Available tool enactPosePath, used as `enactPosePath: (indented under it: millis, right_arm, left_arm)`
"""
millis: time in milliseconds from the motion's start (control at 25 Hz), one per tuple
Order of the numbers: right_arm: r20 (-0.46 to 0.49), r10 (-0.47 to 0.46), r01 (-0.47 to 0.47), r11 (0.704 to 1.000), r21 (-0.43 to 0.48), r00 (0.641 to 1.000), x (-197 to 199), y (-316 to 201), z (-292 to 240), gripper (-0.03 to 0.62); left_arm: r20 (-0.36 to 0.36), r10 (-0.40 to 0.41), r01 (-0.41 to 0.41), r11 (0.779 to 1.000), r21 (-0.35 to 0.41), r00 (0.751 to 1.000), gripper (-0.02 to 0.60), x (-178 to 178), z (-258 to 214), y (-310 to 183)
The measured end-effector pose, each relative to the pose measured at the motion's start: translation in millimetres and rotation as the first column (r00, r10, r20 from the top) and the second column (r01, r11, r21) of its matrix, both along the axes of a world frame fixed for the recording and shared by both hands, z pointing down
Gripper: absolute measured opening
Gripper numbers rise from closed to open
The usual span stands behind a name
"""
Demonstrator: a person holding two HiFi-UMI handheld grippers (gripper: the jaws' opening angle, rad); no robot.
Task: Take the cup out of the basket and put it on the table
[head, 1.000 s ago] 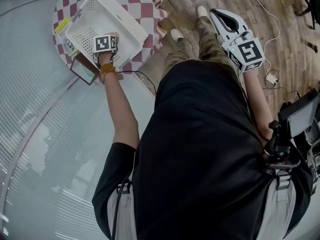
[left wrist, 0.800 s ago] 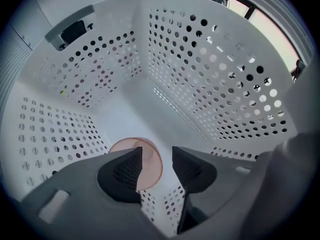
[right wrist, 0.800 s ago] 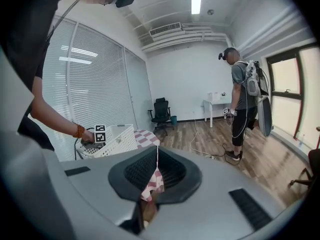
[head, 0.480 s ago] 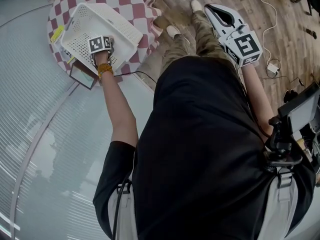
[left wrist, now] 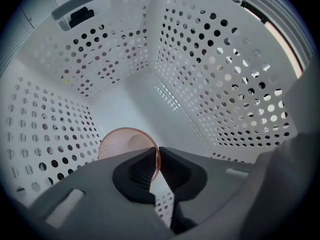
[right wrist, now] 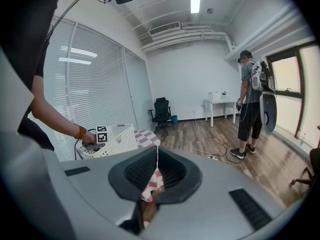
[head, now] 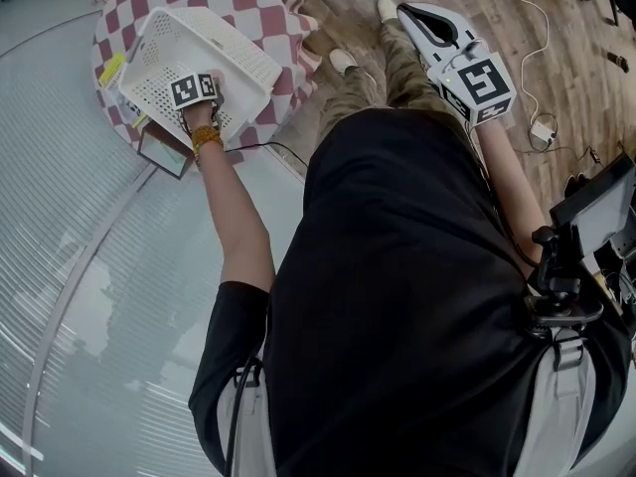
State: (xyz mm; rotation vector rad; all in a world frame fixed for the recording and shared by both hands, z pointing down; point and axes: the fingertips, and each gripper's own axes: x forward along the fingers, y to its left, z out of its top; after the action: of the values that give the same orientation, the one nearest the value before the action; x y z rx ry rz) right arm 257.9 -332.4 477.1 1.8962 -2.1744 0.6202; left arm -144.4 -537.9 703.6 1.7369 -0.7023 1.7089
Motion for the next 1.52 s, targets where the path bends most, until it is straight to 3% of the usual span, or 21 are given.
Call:
enactPosePath:
  millis: [560, 920, 1200, 1520]
  right_arm:
    - [-0.002, -0.071, 0.071, 0.997, 0.020, 0.997, -16.3, -19.9, -5.1, 0.014]
    - [-0.007, -0.148, 0.149, 0.988, 0.032, 0.989, -39.0, -34.1, -8.8, 0.014]
    - [-0.015, -0.199, 0.199, 0.979, 0.036, 0.980, -52.4, -45.8, -12.2, 0.014]
    - [-0.073, -0.227, 0.233, 0.970, 0.075, 0.971, -94.6, -24.8, -2.7, 0.014]
  left_arm:
    - [-0.078, -0.031, 0.033, 0.999, 0.021, 0.996, 0.021, 7.9, -14.4, 8.2]
    - [-0.178, -0.054, 0.061, 0.998, 0.034, 0.983, 0.021, 18.2, -28.5, 18.2]
    - [-0.257, -0.077, 0.095, 0.994, 0.058, 0.963, 0.021, 22.7, -51.4, 19.0]
    - [-0.377, -0.059, 0.123, 0.981, 0.149, 0.924, 0.021, 8.5, -62.0, 29.2]
